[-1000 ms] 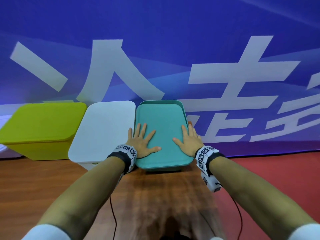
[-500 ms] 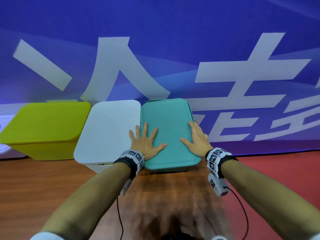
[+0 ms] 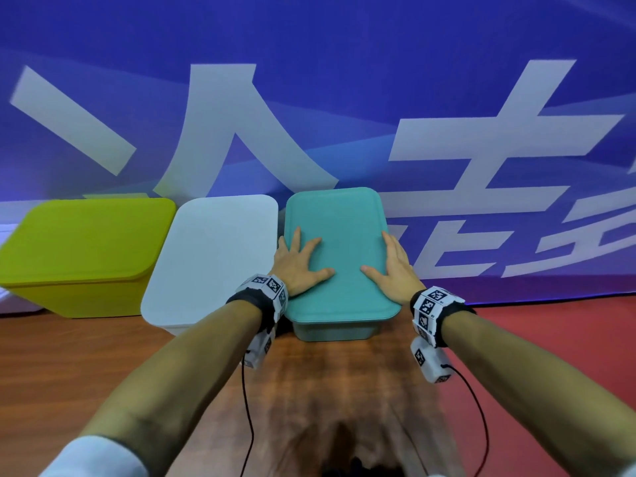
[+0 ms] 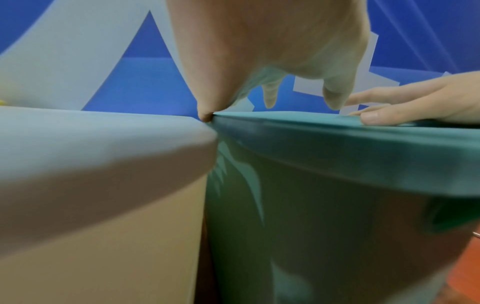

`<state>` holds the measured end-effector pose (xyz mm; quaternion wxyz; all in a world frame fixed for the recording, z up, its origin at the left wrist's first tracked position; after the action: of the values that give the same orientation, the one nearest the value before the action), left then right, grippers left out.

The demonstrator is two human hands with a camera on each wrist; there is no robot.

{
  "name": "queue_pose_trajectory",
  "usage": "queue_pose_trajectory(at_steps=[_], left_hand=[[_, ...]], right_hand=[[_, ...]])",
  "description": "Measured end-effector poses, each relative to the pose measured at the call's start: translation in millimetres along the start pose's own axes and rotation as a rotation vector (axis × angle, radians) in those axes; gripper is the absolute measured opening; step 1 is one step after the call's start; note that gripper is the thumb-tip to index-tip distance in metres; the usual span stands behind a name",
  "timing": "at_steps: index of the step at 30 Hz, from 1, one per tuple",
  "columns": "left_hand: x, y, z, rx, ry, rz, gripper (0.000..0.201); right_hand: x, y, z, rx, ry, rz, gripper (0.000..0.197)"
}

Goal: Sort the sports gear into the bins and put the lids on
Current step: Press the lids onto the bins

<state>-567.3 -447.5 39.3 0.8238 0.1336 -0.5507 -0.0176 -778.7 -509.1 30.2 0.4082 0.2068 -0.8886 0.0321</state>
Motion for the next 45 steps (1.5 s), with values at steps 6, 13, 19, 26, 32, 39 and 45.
queue_pose_trajectory(at_steps=[6,13,19,26,32,39,45], left_hand=[[-7,-7,-2,0.038,-0.057,-0.048,0.083],[-1,-9,-1,0.03,0.004,-0.013,0.078],[-1,-9,-5,0.011,0.05,0.023,0.075],[5,-11,4,0.021,0.05,0.031,0.074],[1,-11,9,0.007,-0.033,-0.043,0.074],[-1,-15,2,0.049,-0.048,-0.033,0.075],[7,-13,1,0.021,0.046,0.064,0.07]], right_hand=[[-10,-13,6,-0.049,-0.006,-0.103,0.087],[-3,-12,2,0.007,0.009,-0.071,0.078],[4,-11,0,0.054,-0.019,-0.034,0.077],[7,-14,2,0.028,-0.142,0.005,0.074],[0,-20,19,-0.074,-0.084,-0.061,0.079],[-2,-20,8,-0.042,-0.06,-0.09,0.078],[0,-19,6,-0.02,-0.124,-0.06,0.076]])
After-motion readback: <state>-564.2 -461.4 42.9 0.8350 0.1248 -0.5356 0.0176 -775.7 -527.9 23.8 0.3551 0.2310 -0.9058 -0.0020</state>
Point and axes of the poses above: each hand's wrist, its own y-axis away from the middle knuckle, its own x-axis out of the back of the hand, z = x × y, the point moved 7 cm from there along -y, towards the middle knuckle, and after that the axes turned 3 degrees about -y, right-handed, at the moved point
